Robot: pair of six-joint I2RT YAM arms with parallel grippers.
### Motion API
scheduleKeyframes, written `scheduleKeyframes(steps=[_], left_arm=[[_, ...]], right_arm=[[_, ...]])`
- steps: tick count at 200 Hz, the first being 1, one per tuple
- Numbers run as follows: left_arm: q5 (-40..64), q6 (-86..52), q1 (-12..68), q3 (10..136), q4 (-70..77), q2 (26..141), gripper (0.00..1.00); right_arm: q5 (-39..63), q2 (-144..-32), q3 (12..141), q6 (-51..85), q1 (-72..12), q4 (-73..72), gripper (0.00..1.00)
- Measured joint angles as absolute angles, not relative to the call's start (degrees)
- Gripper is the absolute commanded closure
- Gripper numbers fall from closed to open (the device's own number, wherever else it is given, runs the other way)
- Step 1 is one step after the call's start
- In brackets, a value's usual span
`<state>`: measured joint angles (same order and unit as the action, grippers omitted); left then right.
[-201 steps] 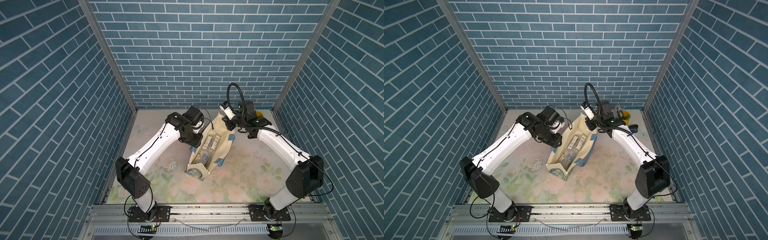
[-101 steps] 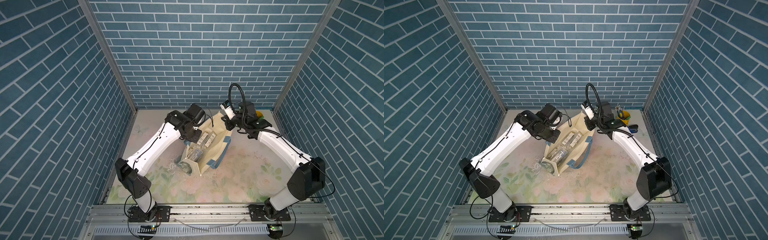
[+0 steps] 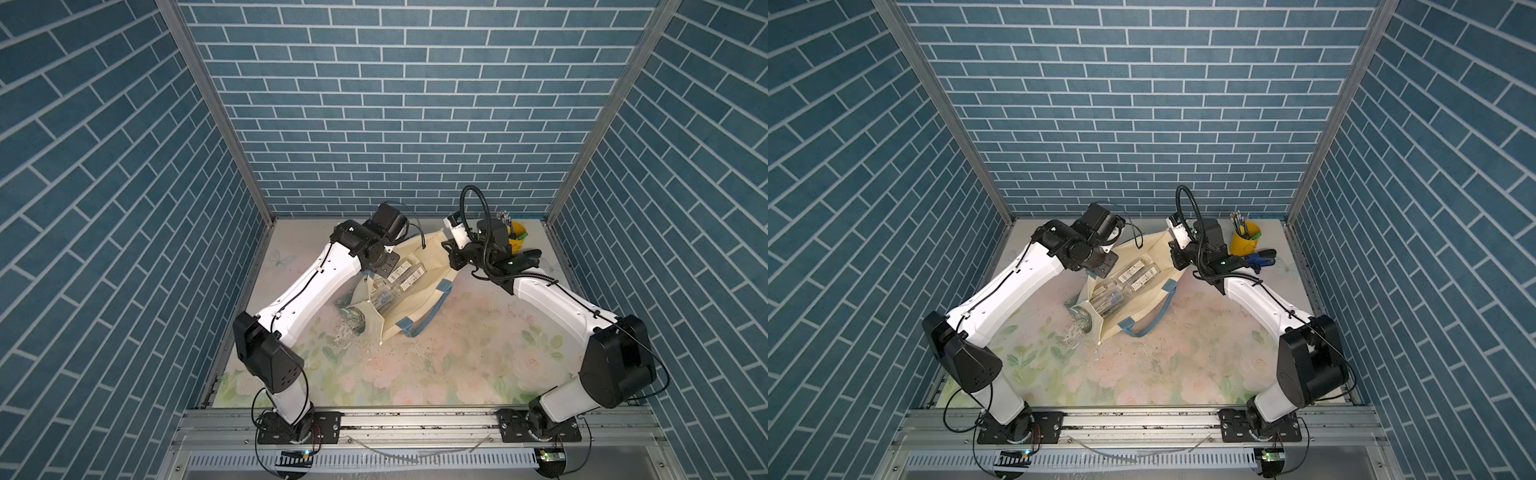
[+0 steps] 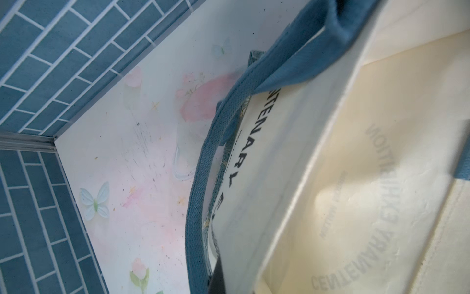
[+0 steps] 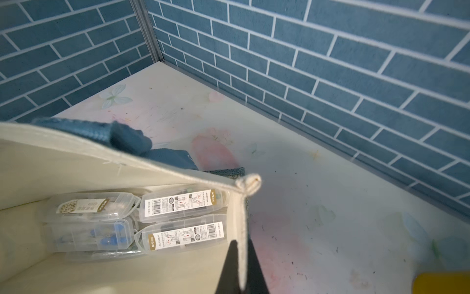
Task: Take out the compass set from the canvas bag
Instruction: Adjust the canvas bag at the center of the board.
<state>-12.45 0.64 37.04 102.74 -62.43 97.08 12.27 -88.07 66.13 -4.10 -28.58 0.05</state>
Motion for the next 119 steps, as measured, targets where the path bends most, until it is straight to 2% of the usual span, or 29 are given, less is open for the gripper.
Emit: scheduleKeyframes(steps=[7,26,48,69,90,119], left_arm=[[-12.4,1.02,37.04,101.89,-61.58,96.86,1.0],[-11.92,1.76,37.04,99.5,-58.74,95.39,1.0],[-11.14,2.13,37.04,97.25,-56.93,93.3,1.0],[-10.74,2.28,37.04,96.09,-56.01,91.94,1.0],[-10.63,2.42,37.04,95.74,-55.4,91.59,1.0],[-10.55,2.46,37.04,95.74,-54.72,91.59,1.0]], right_arm=[[12.27,-88.07,65.3,-3.68,-28.58,-1.04,1.0],[11.99,-87.83,64.51,-2.98,-28.56,-2.35,0.86],[11.29,-86.52,64.51,-2.87,-28.56,-1.04,0.65],[10.37,-83.96,64.71,-3.01,-28.56,1.69,0.54],[10.24,-80.58,65.91,-1.83,-28.62,4.99,0.51],[7.73,-76.23,69.21,4.21,-30.72,8.86,0.54]])
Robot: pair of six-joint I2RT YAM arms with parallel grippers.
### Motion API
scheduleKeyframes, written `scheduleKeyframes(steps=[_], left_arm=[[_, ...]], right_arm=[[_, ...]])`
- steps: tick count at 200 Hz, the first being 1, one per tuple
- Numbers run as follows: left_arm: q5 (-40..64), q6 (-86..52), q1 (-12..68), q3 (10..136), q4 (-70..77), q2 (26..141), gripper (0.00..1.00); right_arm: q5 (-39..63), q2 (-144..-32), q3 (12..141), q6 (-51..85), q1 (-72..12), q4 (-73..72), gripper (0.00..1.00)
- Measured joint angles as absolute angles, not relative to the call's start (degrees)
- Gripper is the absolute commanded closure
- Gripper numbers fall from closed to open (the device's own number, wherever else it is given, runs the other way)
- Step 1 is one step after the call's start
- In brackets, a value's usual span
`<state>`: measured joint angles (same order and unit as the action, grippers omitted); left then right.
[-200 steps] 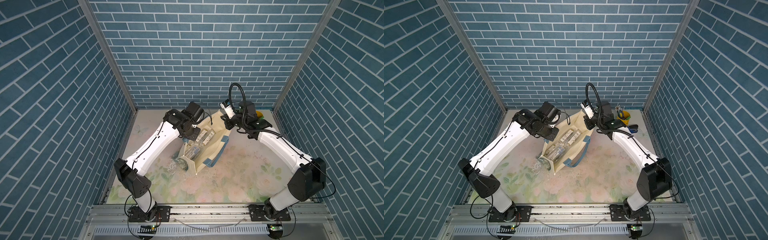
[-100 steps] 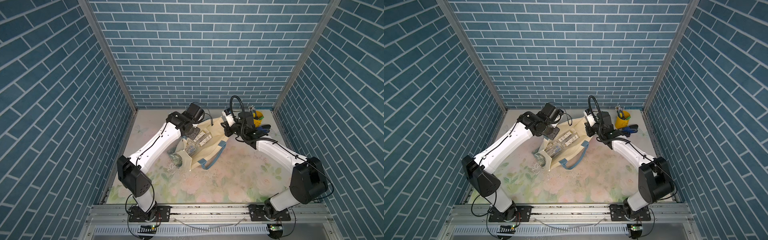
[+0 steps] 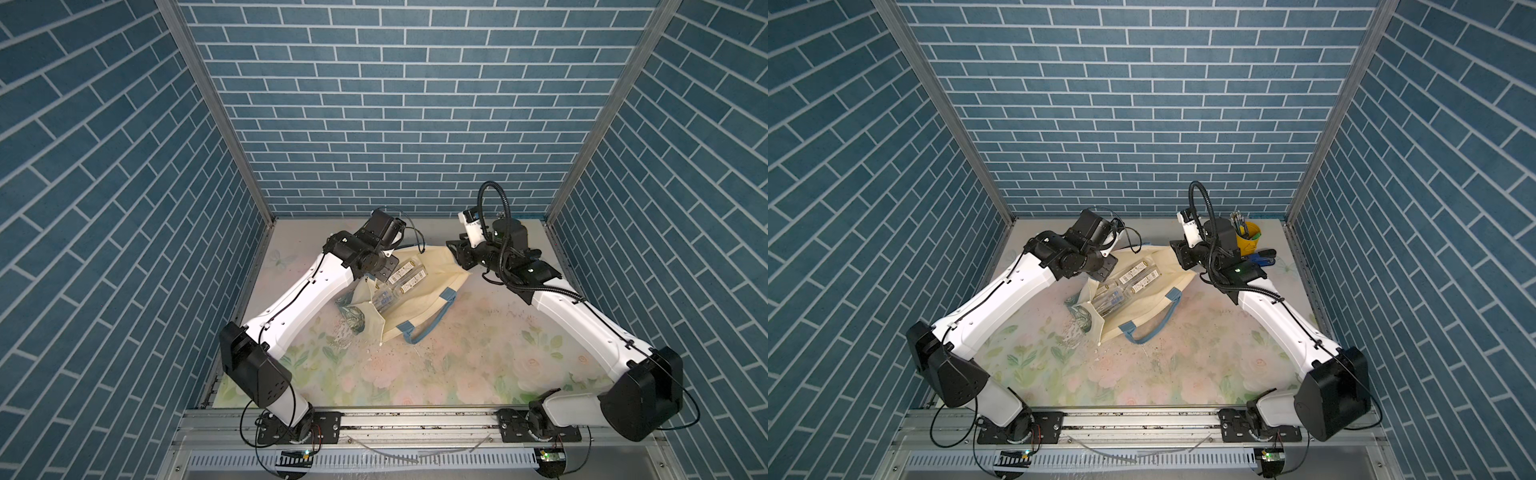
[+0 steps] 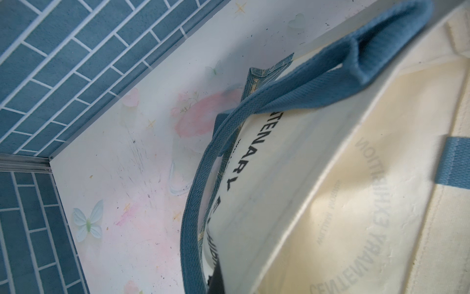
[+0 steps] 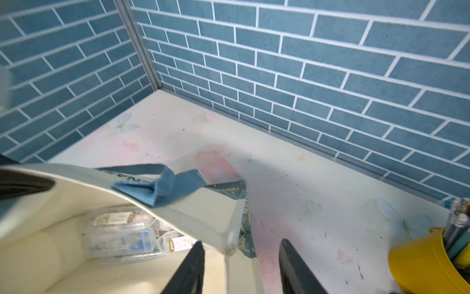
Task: Take out the compass set from the canvas bag
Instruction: Adjust the canvas bag at the center of the board, then pick up the compass set from the canvas bag.
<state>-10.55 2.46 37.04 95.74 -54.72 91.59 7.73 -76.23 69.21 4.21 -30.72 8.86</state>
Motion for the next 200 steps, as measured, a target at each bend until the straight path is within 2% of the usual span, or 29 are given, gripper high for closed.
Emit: scheduleKeyframes(steps=[44,86,151,200], left_arm=[[-10.39,2.7,37.04,95.74,-54.43,91.55,1.0],[-9.98,2.92,37.04,95.74,-54.06,91.48,1.0],[-8.71,2.98,37.04,94.48,-53.63,88.82,1.0],[-5.65,1.65,37.04,91.81,-51.51,86.39,1.0]], right_arm=[[5.61,-71.46,68.69,18.48,-40.88,10.66,0.65],[4.12,-75.55,61.04,26.55,-50.13,3.07,0.67],[3.25,-90.3,50.41,31.35,-50.94,-8.08,0.66],[1.34,-95.61,49.54,34.24,-50.65,-12.53,0.64]])
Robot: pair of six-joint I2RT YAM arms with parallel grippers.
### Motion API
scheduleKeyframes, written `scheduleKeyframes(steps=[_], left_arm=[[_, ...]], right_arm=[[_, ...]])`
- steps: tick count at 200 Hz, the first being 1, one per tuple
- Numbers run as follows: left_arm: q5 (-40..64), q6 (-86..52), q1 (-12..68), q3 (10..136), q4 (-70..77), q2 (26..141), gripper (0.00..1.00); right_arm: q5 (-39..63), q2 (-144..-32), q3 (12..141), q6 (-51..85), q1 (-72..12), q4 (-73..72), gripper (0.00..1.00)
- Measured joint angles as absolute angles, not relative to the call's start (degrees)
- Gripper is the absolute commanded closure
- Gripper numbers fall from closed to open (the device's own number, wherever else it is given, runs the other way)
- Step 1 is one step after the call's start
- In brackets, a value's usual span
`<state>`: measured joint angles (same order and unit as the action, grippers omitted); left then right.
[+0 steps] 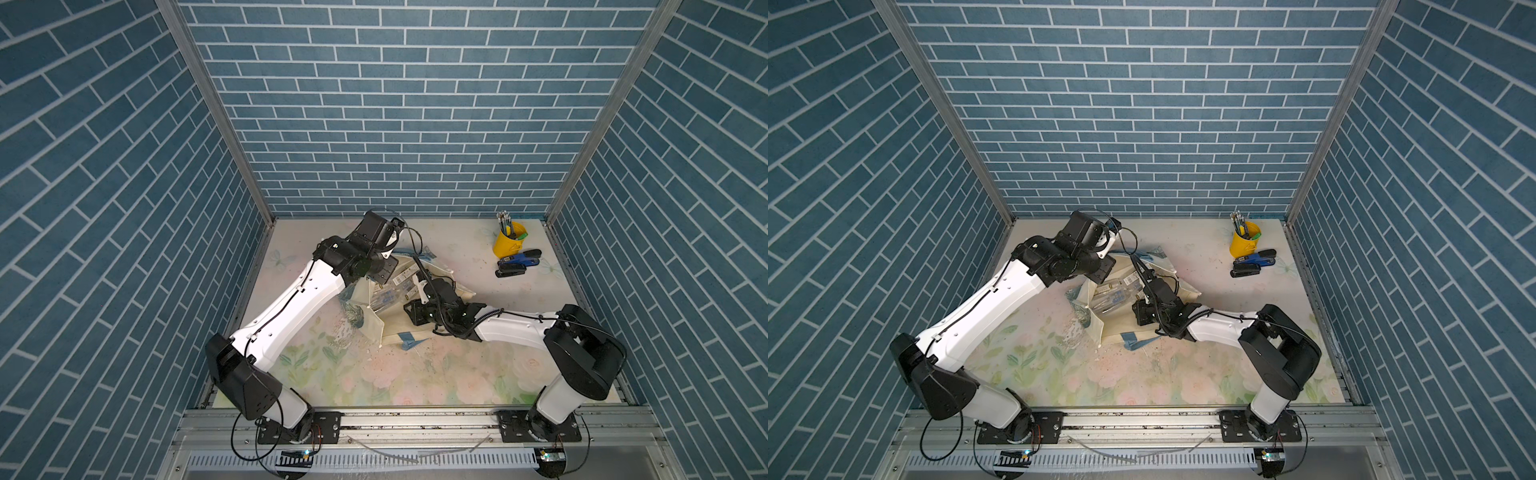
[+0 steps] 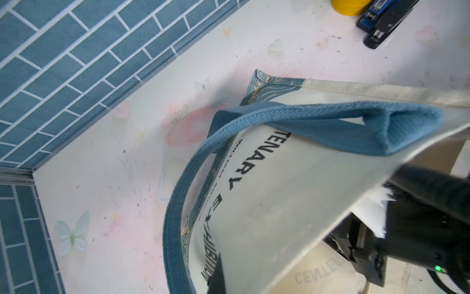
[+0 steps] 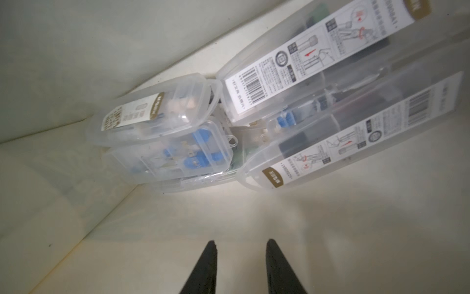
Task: Take out the compass set from the canvas bag
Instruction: Pick up the compass set from the canvas bag.
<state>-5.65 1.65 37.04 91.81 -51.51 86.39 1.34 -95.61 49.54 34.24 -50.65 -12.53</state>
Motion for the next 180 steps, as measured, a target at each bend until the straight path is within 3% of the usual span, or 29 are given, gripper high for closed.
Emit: scheduleKeyframes(steps=[74,180], left_arm=[[-1.1,0.21,37.04,85.47,-46.28,81.62,1.0],[-0.21,-0.56,37.01,84.16,-43.81,81.62,1.0]], right_arm=[[1.32,-95.81,49.67,42.87,-50.57,-20.67,0.55],[5.23,-105.01,55.24,55.31,-48.64,-27.59,0.5]])
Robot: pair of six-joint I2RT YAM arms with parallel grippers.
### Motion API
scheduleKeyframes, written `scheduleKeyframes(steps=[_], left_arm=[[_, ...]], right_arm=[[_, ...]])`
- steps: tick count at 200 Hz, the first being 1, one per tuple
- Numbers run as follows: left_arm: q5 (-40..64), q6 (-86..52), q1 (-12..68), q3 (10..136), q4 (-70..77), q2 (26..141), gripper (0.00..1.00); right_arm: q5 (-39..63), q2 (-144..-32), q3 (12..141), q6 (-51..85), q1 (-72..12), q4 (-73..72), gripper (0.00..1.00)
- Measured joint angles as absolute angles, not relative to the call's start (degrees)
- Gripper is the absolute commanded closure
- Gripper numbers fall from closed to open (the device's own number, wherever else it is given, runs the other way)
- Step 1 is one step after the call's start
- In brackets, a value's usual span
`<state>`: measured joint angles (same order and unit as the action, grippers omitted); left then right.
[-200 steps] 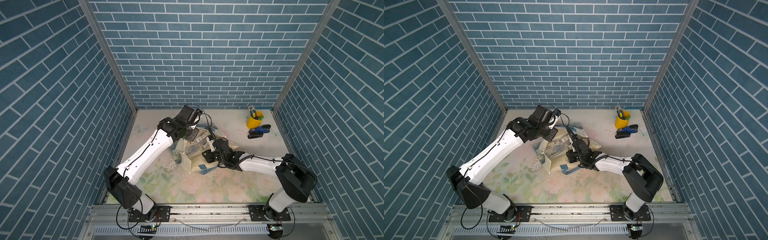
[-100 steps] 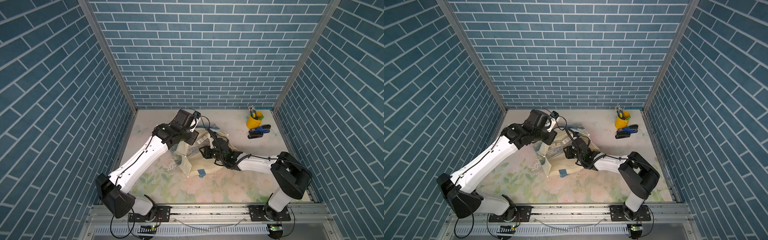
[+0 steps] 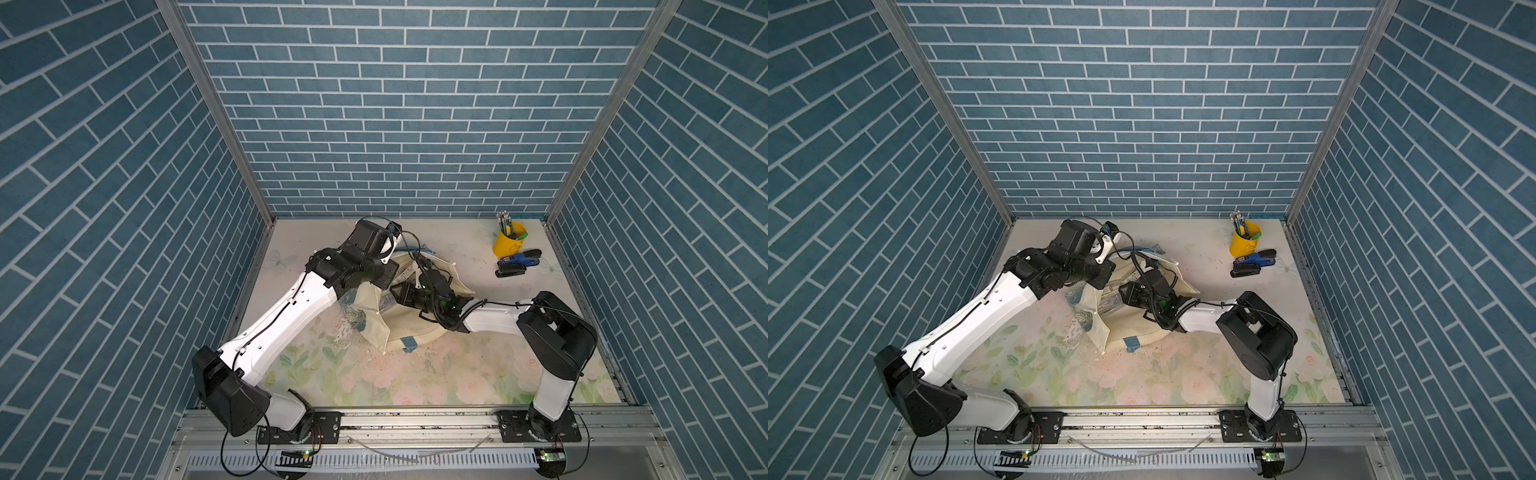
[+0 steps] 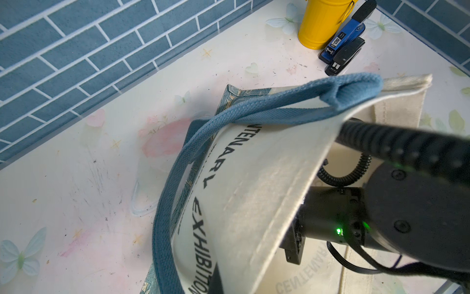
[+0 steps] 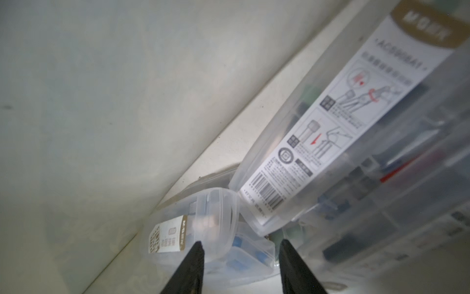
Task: Take out the compass set from the canvas bag
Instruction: Pick up the compass set from the canvas bag.
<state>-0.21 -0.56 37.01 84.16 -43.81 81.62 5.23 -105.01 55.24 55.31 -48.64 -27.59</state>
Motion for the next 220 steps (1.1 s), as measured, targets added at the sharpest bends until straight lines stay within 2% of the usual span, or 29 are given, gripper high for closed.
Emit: scheduleKeyframes(steps=[83,156,220], left_arm=[[0.12,-0.73,36.97,83.2,-42.22,81.65,1.0],[0.32,-0.69,36.51,82.94,-41.69,81.65,1.0],[0.51,-0.69,36.01,82.76,-41.54,81.65,1.0]], right_arm=[[9.76,-107.79,58.87,60.75,-48.4,-30.15,0.52],[13.1,-108.92,59.55,64.14,-48.25,-33.1,0.61],[14.5,-112.57,63.31,64.73,-48.25,-34.39,0.61]])
